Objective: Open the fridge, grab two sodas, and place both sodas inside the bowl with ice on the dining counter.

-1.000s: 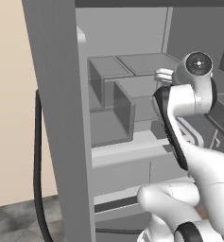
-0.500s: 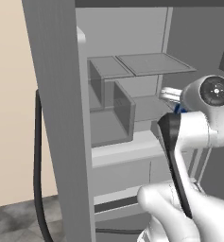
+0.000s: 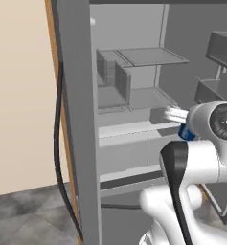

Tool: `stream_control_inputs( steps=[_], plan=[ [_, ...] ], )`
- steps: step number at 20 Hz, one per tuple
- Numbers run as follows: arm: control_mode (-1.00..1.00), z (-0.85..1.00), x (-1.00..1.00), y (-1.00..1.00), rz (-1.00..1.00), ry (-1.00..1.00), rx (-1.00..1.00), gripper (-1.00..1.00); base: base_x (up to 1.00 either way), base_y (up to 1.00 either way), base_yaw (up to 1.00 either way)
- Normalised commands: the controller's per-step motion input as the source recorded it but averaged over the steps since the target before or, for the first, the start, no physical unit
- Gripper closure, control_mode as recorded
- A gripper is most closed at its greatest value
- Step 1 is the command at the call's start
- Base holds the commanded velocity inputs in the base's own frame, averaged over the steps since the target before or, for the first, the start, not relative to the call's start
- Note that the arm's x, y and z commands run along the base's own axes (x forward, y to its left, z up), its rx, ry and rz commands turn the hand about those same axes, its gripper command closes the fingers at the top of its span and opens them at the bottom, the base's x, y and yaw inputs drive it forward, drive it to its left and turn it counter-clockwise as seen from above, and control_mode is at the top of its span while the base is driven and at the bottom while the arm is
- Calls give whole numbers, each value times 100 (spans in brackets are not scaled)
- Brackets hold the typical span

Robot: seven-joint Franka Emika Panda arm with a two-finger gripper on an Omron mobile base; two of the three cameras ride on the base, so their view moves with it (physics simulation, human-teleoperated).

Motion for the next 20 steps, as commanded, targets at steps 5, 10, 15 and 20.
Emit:
stream_control_inputs(
  steps=[5,10,15,20],
  plan=[
    [100,0,0,0,0,0,0,100,-100,41,-4],
    [100,0,0,0,0,0,0,100,-100,41,-19],
    [100,0,0,0,0,0,0,100,-100,38,-29],
    [100,0,0,0,0,0,0,100,-100,33,-29]
  ],
)
